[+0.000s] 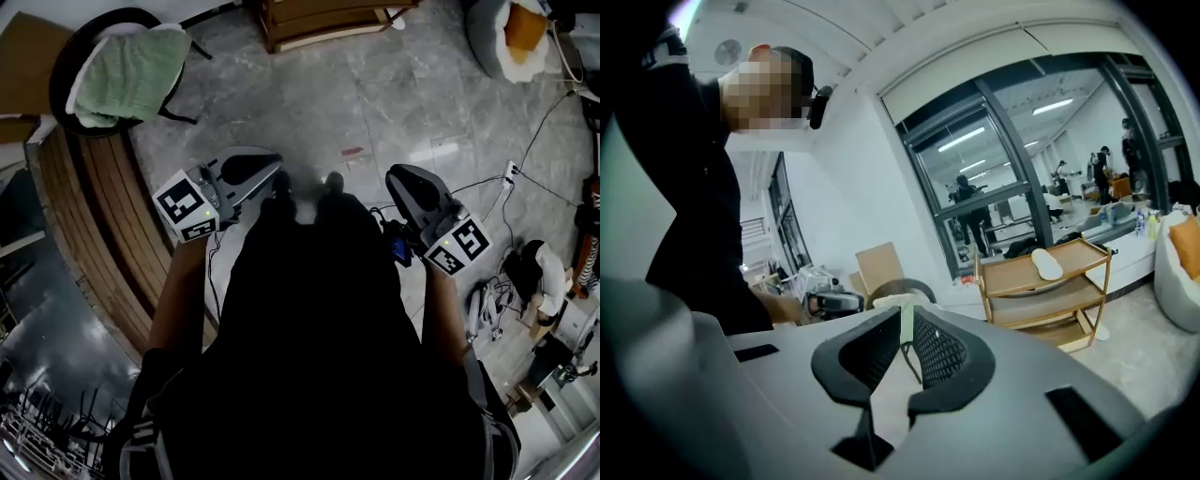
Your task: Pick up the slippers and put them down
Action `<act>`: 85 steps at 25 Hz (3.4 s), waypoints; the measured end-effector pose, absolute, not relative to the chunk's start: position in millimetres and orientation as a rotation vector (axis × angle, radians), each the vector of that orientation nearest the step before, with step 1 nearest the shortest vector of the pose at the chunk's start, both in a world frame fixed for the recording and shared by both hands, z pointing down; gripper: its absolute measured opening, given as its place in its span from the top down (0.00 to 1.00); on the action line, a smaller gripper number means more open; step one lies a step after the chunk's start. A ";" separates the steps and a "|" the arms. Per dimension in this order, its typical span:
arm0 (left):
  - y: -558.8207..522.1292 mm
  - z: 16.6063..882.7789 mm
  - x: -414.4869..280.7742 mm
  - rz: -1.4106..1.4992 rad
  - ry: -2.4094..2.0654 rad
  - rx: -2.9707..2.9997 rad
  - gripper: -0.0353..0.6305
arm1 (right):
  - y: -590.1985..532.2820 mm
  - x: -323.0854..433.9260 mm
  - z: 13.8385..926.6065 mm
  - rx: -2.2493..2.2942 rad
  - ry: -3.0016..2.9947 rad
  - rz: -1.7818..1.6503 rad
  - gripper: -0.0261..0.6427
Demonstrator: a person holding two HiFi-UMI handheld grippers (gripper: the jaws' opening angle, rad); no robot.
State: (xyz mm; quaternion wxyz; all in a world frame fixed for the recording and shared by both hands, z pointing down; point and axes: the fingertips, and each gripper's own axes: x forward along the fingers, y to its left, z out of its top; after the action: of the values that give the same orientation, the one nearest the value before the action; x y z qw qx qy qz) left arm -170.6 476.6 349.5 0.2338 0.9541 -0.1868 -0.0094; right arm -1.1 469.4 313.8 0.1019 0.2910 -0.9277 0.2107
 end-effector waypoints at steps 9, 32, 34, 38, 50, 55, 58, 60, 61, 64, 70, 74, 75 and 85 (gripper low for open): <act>413.9 361.0 -132.9 0.041 -0.494 2.620 0.93 | 396.0 33.8 321.7 0.837 -2.775 0.571 0.89; 185.3 323.2 -42.5 0.144 -0.686 2.614 0.93 | 157.9 132.4 310.8 0.721 -2.941 0.603 0.89; 163.2 326.5 -55.9 0.128 -0.691 2.615 0.93 | 140.3 123.8 315.3 0.729 -2.920 0.603 0.89; 119.4 327.3 -87.6 0.090 -0.686 2.624 0.93 | 99.9 98.5 311.2 0.765 -2.885 0.599 0.89; 10.6 311.9 -159.2 -0.040 -0.602 2.695 0.93 | 3.1 28.5 306.6 0.811 -2.769 0.647 0.89; -3.7 319.2 -151.6 -0.054 -0.556 2.667 0.93 | -6.9 34.0 312.6 0.830 -2.743 0.692 0.89; -10.0 323.5 -137.8 -0.035 -0.539 2.651 0.93 | -16.9 46.7 328.7 0.838 -2.731 0.778 0.89; -17.9 327.7 -131.5 -0.022 -0.561 2.632 0.93 | -27.2 53.2 338.9 0.837 -2.735 0.830 0.89; -20.6 330.3 -128.9 -0.020 -0.580 2.616 0.93 | -31.4 55.8 342.4 0.832 -2.742 0.854 0.89; -24.2 339.1 -119.1 -0.011 -0.625 2.567 0.93 | -43.3 62.6 347.6 0.815 -2.789 0.934 0.88; -34.8 374.9 -96.7 0.051 -0.617 2.511 0.93 | -72.9 63.8 370.2 0.761 -2.869 1.054 0.88; -32.5 401.7 -74.2 0.097 -0.560 2.492 0.93 | -86.3 66.1 397.0 0.760 -2.871 1.142 0.88; -34.0 408.1 -70.2 0.099 -0.564 2.487 0.93 | -90.0 66.6 404.7 0.759 -2.870 1.161 0.88; -84.7 477.2 -61.3 0.030 -0.914 2.387 0.93 | -104.8 83.5 479.9 0.819 -2.819 1.437 0.86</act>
State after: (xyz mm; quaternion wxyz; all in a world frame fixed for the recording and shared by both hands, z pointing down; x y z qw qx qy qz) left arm -61.3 -84.7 477.2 0.2885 0.8940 -0.3425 0.0112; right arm 83.5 -104.8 479.9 -0.0631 0.2501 -0.8608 0.4387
